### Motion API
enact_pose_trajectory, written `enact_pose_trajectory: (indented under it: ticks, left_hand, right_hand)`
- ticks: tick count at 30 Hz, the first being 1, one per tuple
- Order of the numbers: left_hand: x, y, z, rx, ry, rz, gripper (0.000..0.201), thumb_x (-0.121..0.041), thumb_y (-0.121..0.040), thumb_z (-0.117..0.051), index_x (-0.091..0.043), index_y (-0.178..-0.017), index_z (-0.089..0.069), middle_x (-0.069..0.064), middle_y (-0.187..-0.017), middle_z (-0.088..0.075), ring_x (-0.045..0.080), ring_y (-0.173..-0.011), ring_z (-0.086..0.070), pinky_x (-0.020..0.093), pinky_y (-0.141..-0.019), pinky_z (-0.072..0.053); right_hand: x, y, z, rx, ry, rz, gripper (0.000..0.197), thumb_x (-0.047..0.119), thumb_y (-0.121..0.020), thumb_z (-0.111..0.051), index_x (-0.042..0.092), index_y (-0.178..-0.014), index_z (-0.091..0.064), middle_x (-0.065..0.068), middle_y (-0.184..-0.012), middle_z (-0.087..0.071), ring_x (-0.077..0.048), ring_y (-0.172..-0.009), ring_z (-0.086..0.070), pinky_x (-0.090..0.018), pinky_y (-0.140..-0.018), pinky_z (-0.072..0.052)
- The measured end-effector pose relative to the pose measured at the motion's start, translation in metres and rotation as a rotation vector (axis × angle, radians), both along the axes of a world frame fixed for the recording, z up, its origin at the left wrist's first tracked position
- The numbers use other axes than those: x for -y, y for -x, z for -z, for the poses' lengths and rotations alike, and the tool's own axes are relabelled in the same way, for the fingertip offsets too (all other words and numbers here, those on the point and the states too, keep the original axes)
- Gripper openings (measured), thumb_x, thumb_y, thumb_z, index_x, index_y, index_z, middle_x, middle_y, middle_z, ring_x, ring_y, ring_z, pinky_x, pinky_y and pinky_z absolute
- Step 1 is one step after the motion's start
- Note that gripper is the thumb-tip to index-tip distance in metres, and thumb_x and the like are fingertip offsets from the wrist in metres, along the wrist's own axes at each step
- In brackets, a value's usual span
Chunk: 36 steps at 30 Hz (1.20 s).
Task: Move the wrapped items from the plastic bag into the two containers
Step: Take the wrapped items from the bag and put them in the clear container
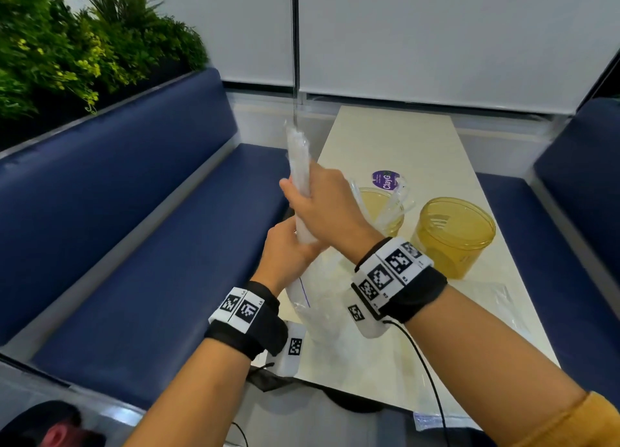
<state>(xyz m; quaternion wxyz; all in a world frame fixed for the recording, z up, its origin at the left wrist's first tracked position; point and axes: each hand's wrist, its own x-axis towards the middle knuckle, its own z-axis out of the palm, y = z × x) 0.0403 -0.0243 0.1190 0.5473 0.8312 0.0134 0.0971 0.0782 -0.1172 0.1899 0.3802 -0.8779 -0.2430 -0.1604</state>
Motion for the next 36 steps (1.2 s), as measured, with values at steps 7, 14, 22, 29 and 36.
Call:
enact_pose_trajectory:
  ticks: [7,14,22,29,36]
  left_hand:
    - [-0.025,0.006,0.009,-0.084,-0.137,-0.053,0.047,-0.033,-0.067,-0.095,-0.026,-0.102,-0.065,-0.012,-0.106,-0.068,0.012,-0.074,-0.068,0.034,-0.080,-0.059]
    - [-0.045,0.011,0.011,-0.097,-0.146,-0.121,0.046,-0.024,-0.077,-0.089,-0.020,-0.117,-0.067,-0.013,-0.108,-0.064,0.008,-0.093,-0.063,0.015,-0.078,-0.047]
    - [-0.041,0.008,-0.002,-0.043,-0.125,-0.094,0.034,-0.024,-0.087,-0.079,-0.020,-0.119,-0.068,-0.024,-0.098,-0.057,0.015,-0.099,-0.067,0.037,-0.091,-0.059]
    - [-0.036,0.007,-0.007,-0.034,-0.127,-0.083,0.031,-0.028,-0.092,-0.074,-0.021,-0.122,-0.068,-0.029,-0.097,-0.057,0.012,-0.102,-0.064,0.038,-0.095,-0.057]
    - [-0.026,0.005,-0.012,-0.036,-0.129,-0.053,0.025,-0.020,-0.098,-0.063,-0.023,-0.122,-0.067,-0.018,-0.096,-0.064,0.015,-0.084,-0.067,0.019,-0.075,-0.051]
  right_hand:
    - [0.051,-0.031,-0.093,0.123,-0.310,0.038,0.026,0.035,-0.096,-0.060,0.009,-0.095,-0.066,0.006,-0.067,-0.070,-0.006,-0.066,-0.071,-0.028,-0.070,-0.057]
    - [0.104,-0.078,-0.079,0.137,-0.265,0.229,0.028,0.037,-0.098,-0.056,0.010,-0.105,-0.061,0.003,-0.072,-0.069,-0.013,-0.069,-0.069,-0.031,-0.073,-0.057]
    - [0.097,-0.110,0.031,-0.134,0.108,0.343,0.049,0.047,-0.094,-0.063,0.001,-0.111,-0.064,-0.017,-0.097,-0.070,-0.034,-0.092,-0.067,-0.035,-0.075,-0.053]
    - [0.107,-0.107,0.046,-0.143,-0.055,0.419,0.058,0.050,-0.072,-0.085,0.020,-0.118,-0.066,0.004,-0.100,-0.071,-0.017,-0.093,-0.066,-0.036,-0.082,-0.055]
    - [0.111,-0.107,0.048,-0.047,0.535,0.360,0.034,0.035,-0.104,-0.045,0.021,-0.124,-0.068,-0.009,-0.122,-0.065,-0.033,-0.119,-0.051,-0.047,-0.095,-0.049]
